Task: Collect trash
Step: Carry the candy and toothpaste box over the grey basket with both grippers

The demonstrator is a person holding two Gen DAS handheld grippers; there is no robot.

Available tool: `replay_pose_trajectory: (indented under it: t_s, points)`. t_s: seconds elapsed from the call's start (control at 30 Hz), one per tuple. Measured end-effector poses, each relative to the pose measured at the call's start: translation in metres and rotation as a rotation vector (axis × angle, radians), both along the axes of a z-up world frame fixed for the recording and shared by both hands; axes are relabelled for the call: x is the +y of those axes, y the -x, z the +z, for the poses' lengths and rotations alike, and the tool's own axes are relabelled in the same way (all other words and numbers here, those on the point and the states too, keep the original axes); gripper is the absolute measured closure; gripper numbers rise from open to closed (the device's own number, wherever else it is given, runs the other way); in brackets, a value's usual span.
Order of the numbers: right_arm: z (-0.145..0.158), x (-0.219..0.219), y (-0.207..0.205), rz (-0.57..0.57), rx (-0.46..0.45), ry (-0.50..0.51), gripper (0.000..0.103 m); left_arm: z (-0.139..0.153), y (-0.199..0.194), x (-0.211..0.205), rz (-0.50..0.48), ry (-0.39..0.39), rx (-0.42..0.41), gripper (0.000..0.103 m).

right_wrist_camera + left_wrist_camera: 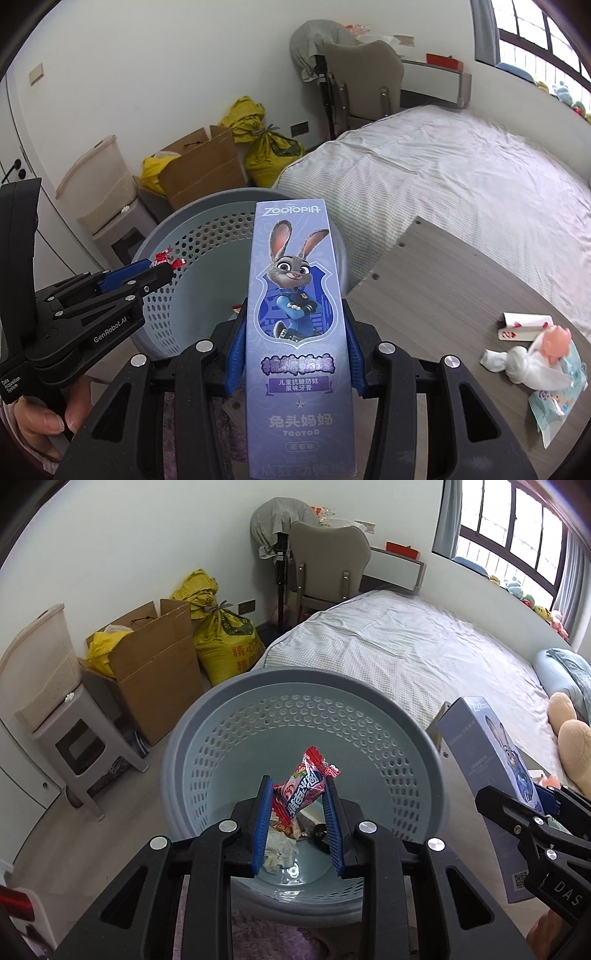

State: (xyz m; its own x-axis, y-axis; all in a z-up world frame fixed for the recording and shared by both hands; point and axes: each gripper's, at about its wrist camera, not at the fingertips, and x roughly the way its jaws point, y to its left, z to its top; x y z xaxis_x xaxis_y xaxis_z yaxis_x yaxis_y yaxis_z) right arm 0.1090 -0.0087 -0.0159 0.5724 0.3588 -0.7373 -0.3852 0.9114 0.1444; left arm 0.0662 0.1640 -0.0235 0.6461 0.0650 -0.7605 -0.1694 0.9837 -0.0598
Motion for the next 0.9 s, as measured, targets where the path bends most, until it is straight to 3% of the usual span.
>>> replay_pose_trajectory:
  t_s: [0.9]
  points:
    - [-0.013,0.053,-0.021,0.075,0.034,0.059,0.059,-0.016,-0.012,0.041,0.055,0.039,0.032,0.076]
